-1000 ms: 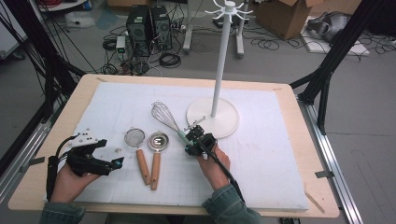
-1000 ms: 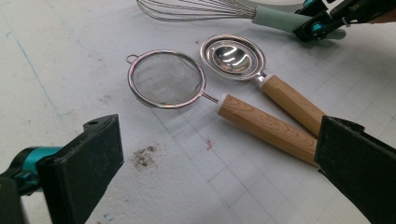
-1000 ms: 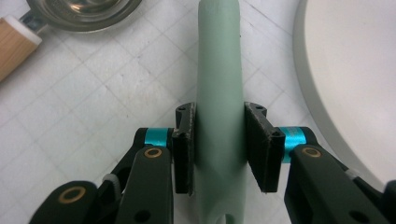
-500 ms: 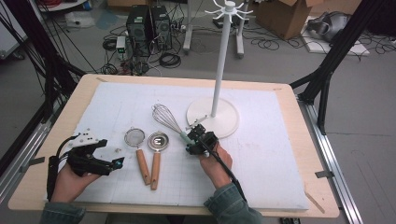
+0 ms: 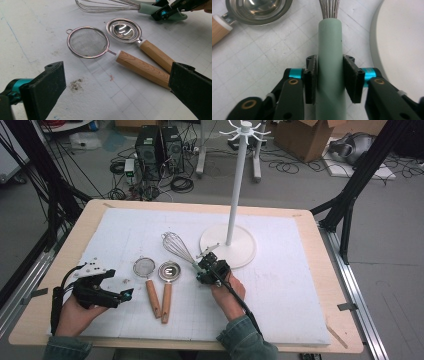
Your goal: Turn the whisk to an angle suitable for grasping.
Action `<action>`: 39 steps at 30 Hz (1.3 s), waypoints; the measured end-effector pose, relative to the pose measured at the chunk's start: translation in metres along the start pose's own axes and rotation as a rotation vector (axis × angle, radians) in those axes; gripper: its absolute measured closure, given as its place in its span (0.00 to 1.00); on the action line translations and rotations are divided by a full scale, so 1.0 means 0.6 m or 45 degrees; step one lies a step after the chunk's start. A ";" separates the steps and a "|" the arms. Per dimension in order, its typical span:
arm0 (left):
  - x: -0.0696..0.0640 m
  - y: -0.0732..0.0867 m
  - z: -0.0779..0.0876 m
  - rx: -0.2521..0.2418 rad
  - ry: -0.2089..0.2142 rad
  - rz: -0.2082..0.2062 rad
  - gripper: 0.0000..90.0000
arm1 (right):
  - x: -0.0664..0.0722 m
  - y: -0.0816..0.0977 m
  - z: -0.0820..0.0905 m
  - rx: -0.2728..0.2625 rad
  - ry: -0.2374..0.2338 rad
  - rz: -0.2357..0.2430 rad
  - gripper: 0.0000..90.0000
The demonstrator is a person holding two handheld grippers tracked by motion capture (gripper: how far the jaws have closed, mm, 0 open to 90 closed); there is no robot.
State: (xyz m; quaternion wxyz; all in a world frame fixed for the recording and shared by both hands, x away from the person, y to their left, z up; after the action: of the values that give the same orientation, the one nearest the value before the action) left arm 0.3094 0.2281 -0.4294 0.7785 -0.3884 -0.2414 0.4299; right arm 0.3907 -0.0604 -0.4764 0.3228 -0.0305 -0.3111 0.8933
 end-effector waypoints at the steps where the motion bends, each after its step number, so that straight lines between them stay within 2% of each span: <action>1: 0.001 0.000 0.001 0.003 0.000 -0.004 0.02 | 0.000 0.000 0.000 0.000 -0.005 0.003 0.74; 13: 0.002 -0.001 0.003 -0.008 -0.004 0.003 0.02 | -0.003 0.000 0.001 -0.016 -0.027 -0.019 0.75; 24: 0.003 -0.001 0.004 -0.011 -0.003 0.004 0.02 | -0.003 -0.003 0.014 -0.050 -0.033 -0.007 0.76; 30: 0.003 -0.002 0.005 -0.015 -0.005 0.002 0.02 | -0.003 -0.005 0.032 -0.092 -0.036 0.007 0.76; 39: 0.000 -0.002 0.003 -0.011 0.002 0.003 0.02 | -0.010 0.001 0.057 -0.114 -0.041 0.024 0.76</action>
State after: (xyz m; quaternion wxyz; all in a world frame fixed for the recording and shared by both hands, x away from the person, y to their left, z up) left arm 0.3088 0.2287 -0.4277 0.7766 -0.3924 -0.2421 0.4293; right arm 0.3865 -0.0828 -0.4502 0.3076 -0.0335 -0.3556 0.8819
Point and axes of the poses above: each handheld gripper's, and its own axes: z roughly backward along the jaws, y roughly out of its underside, x roughly to its left, the point moved 6 cm from there along -z, roughly forward along the jaws, and after that the axes turned 13 degrees about -y, right-handed, at the moved point
